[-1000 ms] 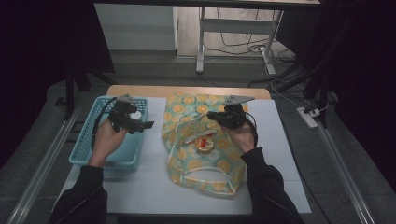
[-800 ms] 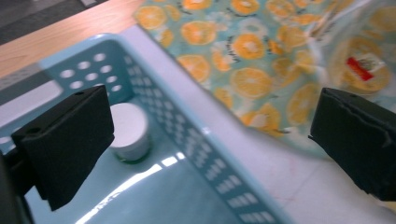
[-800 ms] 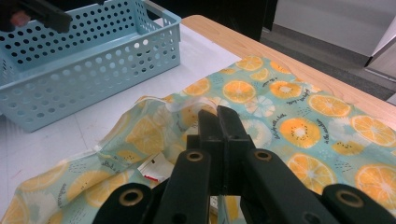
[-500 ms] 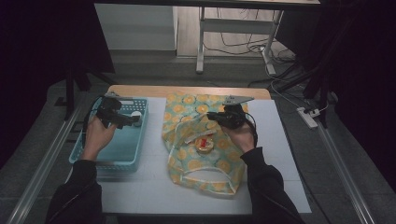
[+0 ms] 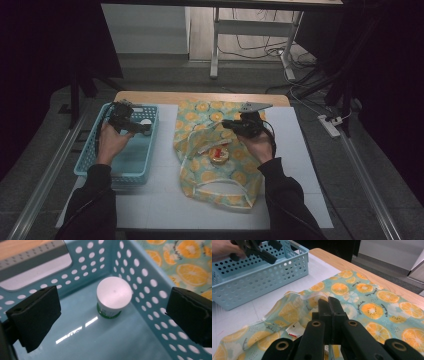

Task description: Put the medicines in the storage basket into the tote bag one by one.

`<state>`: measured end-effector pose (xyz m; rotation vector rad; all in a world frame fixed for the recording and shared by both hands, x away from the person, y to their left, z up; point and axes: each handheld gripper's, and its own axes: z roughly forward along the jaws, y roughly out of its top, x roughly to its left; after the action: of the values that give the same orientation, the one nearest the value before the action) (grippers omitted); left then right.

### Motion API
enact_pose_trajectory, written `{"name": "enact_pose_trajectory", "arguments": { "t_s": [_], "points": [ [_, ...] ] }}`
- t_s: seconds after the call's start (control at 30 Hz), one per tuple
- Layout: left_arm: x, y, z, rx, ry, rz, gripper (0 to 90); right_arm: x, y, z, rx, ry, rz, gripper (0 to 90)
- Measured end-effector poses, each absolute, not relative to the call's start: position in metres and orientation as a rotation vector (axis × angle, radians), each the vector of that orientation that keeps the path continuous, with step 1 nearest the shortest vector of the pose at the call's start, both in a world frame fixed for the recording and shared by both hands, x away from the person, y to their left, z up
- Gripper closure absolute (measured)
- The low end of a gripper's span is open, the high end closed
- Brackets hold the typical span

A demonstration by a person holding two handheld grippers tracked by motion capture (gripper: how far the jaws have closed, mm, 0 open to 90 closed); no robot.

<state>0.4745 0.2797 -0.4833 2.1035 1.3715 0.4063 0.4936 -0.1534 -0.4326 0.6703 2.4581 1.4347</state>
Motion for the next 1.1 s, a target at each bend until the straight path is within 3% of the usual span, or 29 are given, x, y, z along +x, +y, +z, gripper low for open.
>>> {"name": "enact_pose_trajectory", "arguments": {
  "t_s": [0.5, 1.0, 1.1],
  "points": [
    [0.492, 0.276, -0.498, 2.181, 1.383, 0.351, 4.5, 0.494, -0.154, -0.433, 0.668, 2.457, 1.437, 90.0],
    [0.496, 0.27, -0.5, 2.221, 1.34, 0.316, 45.1, 0.494, -0.153, -0.432, 0.665, 2.457, 1.436, 90.0],
    [0.495, 0.271, -0.5, 2.216, 1.342, 0.306, 49.5, 0.493, -0.153, -0.432, 0.665, 2.457, 1.437, 90.0]
  ]
}}
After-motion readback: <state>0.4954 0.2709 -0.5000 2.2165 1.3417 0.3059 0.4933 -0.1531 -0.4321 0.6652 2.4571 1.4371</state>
